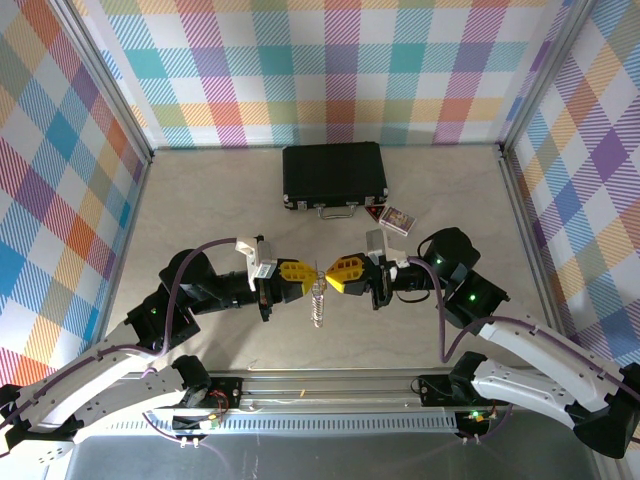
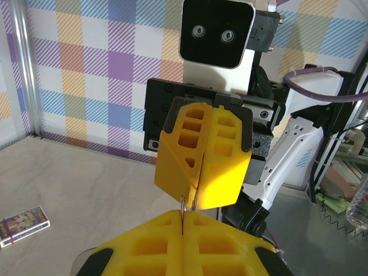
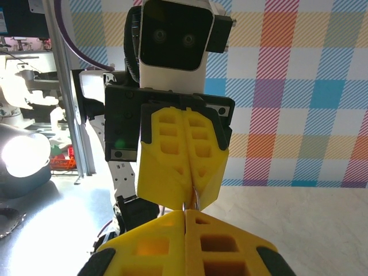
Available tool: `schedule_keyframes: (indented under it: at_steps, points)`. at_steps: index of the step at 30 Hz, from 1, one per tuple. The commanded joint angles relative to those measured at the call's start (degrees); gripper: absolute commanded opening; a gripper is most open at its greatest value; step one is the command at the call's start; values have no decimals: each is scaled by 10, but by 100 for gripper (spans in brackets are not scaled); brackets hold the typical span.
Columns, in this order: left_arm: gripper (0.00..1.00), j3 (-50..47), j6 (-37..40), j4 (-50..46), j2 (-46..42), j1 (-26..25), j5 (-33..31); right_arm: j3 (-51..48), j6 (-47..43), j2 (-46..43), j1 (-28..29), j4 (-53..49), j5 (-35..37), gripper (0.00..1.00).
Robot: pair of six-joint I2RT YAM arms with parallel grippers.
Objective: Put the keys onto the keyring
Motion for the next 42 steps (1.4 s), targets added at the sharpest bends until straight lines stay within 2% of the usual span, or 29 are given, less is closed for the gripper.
schedule_keyframes:
  at_steps: [1, 14, 21, 27, 42]
  points:
    - [0, 22, -6, 24, -9, -6, 17, 9, -1, 0, 3, -2, -28, 0]
    - [0, 30, -11, 25, -3, -6, 21, 17, -14, 1, 5, -24, -45, 0]
    - [0, 27, -8, 19, -6, -6, 13, -4, 36, -38, 5, 29, 50, 0]
    - [0, 19, -10, 37, -9, -5, 10, -1, 81, -47, 5, 33, 80, 0]
    - [0, 12, -19, 62, -5, -6, 8, -1, 75, -43, 14, 19, 49, 0]
